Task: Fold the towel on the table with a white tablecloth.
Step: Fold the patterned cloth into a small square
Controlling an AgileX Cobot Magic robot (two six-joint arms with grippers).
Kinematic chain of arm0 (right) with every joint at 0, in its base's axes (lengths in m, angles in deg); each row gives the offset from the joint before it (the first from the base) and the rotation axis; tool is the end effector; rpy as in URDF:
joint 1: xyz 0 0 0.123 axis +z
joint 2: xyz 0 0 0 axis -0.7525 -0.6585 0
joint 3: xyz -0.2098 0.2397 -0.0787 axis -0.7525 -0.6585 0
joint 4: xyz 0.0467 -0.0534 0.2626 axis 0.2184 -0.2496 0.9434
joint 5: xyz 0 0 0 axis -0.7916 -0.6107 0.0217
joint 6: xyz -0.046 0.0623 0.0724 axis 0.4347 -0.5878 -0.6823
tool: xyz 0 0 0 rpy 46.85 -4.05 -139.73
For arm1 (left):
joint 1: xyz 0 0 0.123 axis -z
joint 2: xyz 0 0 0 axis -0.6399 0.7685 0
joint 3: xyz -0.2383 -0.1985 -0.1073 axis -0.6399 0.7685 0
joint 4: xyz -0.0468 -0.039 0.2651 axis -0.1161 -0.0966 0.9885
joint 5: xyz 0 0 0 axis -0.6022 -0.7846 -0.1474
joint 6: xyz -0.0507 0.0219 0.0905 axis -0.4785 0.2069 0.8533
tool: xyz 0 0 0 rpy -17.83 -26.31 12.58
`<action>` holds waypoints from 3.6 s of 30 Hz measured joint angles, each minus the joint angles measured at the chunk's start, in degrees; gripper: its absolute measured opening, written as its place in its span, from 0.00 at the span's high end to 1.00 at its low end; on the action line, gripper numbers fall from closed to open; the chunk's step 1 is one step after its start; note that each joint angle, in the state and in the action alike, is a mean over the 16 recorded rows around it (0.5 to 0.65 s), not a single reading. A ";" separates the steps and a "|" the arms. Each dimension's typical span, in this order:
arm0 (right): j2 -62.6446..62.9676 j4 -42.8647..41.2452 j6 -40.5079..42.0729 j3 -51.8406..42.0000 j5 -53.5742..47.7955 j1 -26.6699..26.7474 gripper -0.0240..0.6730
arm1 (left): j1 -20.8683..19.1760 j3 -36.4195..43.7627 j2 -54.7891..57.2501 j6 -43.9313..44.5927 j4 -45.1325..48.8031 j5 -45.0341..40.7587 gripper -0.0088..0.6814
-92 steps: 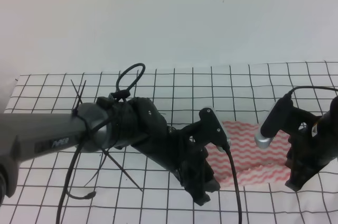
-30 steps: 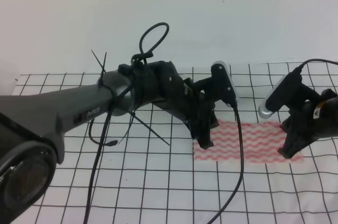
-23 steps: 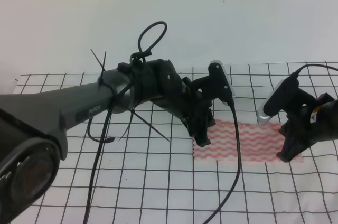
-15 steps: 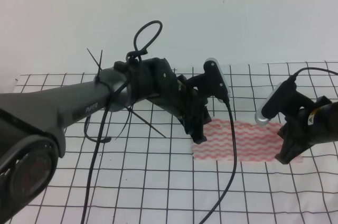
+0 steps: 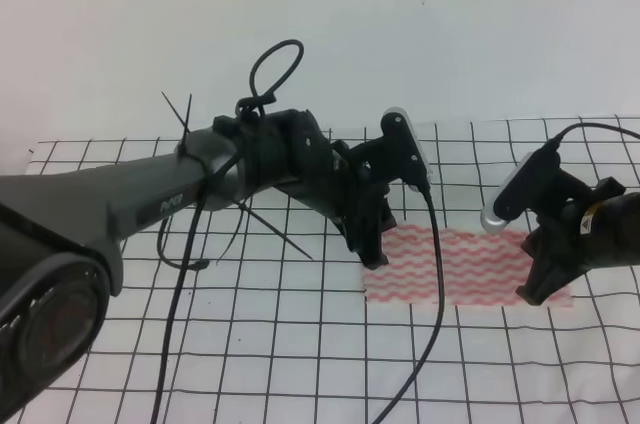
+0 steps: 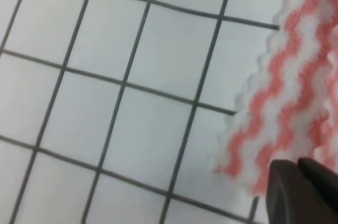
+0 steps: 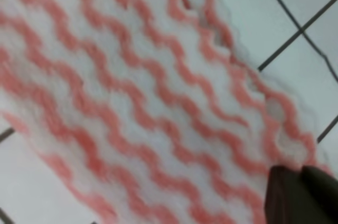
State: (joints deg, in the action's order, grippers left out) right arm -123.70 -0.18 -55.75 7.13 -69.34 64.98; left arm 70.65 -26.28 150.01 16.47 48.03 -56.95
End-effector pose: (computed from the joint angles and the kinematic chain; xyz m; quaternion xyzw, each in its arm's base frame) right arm 0.3688 0.1065 0.1707 -0.3990 0.8474 -0.0570 0.3458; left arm 0.4464 -0.2959 0.1950 0.5632 0.7463 -0.0888 0.3433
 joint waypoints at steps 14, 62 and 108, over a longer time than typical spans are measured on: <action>1.77 1.73 1.53 5.74 -6.18 -2.92 0.47 | -3.20 0.00 -7.05 -9.06 3.02 -7.83 0.93; -28.90 19.80 32.30 57.03 -58.88 6.78 0.62 | -18.58 29.61 -33.67 -7.67 -21.79 -12.54 0.99; -32.24 18.29 33.20 62.63 -63.22 8.43 0.63 | -18.58 29.61 -33.44 -7.59 -22.00 -11.98 0.99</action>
State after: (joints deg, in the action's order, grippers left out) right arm -155.94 18.11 -22.54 69.76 -132.55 73.41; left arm 52.07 3.33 116.57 8.88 26.03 -68.93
